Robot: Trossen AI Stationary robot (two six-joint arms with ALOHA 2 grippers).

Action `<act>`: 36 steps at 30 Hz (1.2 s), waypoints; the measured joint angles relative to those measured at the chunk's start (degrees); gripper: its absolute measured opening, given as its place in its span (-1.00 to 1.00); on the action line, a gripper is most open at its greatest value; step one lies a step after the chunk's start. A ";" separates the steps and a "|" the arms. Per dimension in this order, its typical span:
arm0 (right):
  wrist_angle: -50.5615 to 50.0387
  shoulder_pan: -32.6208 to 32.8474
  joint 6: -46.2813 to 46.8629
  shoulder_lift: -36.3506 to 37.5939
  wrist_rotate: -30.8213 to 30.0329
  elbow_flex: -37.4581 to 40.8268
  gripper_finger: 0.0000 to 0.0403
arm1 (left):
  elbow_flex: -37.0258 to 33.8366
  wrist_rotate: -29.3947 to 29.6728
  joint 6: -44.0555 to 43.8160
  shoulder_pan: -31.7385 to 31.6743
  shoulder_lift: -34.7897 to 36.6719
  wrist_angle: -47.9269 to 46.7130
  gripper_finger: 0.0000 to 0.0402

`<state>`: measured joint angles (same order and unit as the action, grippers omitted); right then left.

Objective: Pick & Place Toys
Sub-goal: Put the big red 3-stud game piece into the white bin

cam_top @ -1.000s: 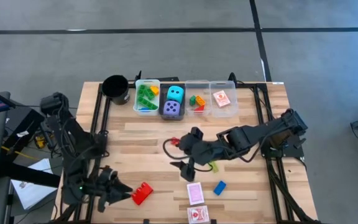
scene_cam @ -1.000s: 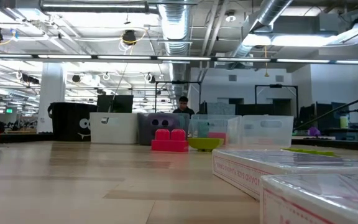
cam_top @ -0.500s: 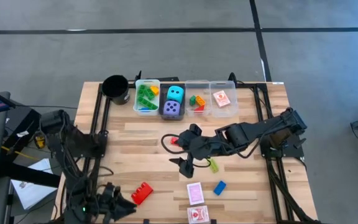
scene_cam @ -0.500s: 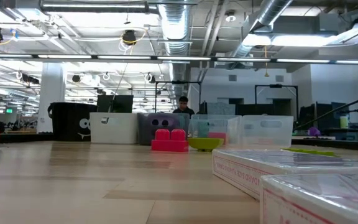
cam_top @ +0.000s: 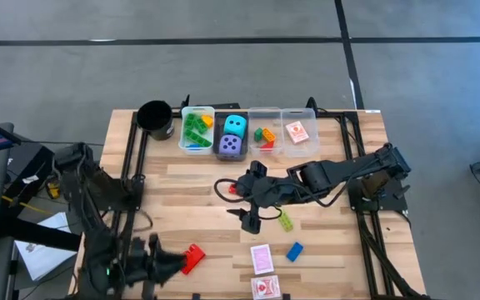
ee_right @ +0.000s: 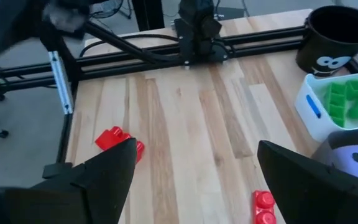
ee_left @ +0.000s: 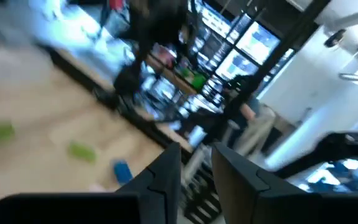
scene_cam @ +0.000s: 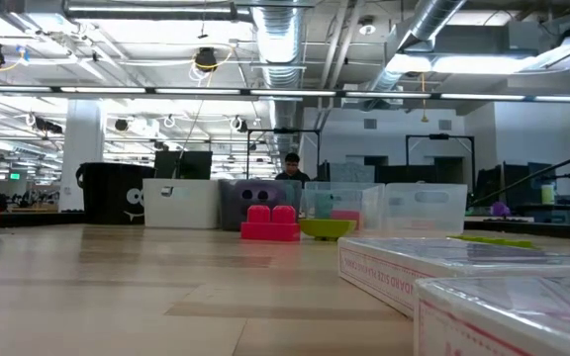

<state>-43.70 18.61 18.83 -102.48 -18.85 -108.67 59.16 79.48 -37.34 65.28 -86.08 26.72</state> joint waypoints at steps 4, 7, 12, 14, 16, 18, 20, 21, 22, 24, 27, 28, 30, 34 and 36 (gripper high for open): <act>-0.26 0.00 0.00 0.00 1.22 0.00 0.63 | 0.00 -4.56 9.16 -4.67 7.60 -0.18 -0.61; -1.21 0.24 0.04 0.00 1.24 -0.01 0.63 | 0.00 -14.44 14.51 -7.81 13.42 -3.54 -0.61; -2.50 1.47 0.10 0.00 1.26 0.00 0.63 | 0.02 -25.95 3.68 -11.56 23.53 -17.62 -0.61; -2.64 2.03 0.59 0.00 1.26 0.00 0.63 | 0.02 -27.32 -5.71 -12.24 26.91 -27.94 -0.61; -2.62 2.45 1.56 0.00 1.26 0.00 0.63 | 0.02 -29.94 -16.01 -13.01 29.10 -38.74 -0.61; -2.62 2.98 2.03 0.00 1.26 0.00 0.63 | 0.02 -35.39 -25.78 -14.31 29.83 -47.96 -0.61; -2.64 3.49 2.16 0.00 1.25 0.01 0.63 | 0.00 -43.47 -33.62 -16.32 29.06 -54.17 -0.61; -2.64 3.67 2.16 0.01 1.24 0.01 0.63 | 0.00 -48.40 -36.53 -17.56 28.23 -55.96 -0.61; -2.64 3.88 2.16 0.00 1.24 0.01 0.63 | 0.00 -53.18 -38.49 -18.81 27.00 -57.07 -0.61; -2.75 3.97 2.16 0.00 1.26 0.01 0.63 | 0.00 -62.75 -40.91 -20.97 24.04 -58.53 -0.61; -3.12 3.93 2.60 0.01 1.20 0.01 0.63 | 0.00 -72.24 -41.59 -22.73 19.14 -59.28 -0.61; -3.50 3.93 3.10 0.00 1.03 0.01 0.63 | 0.00 -73.79 -41.68 -23.14 17.30 -59.40 -0.61; -4.47 3.71 3.73 0.00 1.01 0.01 0.63 | -0.02 -74.91 -42.67 -23.69 13.68 -59.86 -0.62; -5.91 3.74 4.62 0.00 0.98 0.01 0.63 | -0.02 -74.94 -42.62 -23.80 7.12 -59.82 -0.66; -6.67 3.78 4.73 0.00 0.97 0.01 0.63 | -0.02 -75.26 -42.58 -23.80 4.41 -59.80 -0.70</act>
<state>-50.37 22.39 23.56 -102.48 -17.88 -108.66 59.13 4.22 -79.92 41.47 -81.67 -33.08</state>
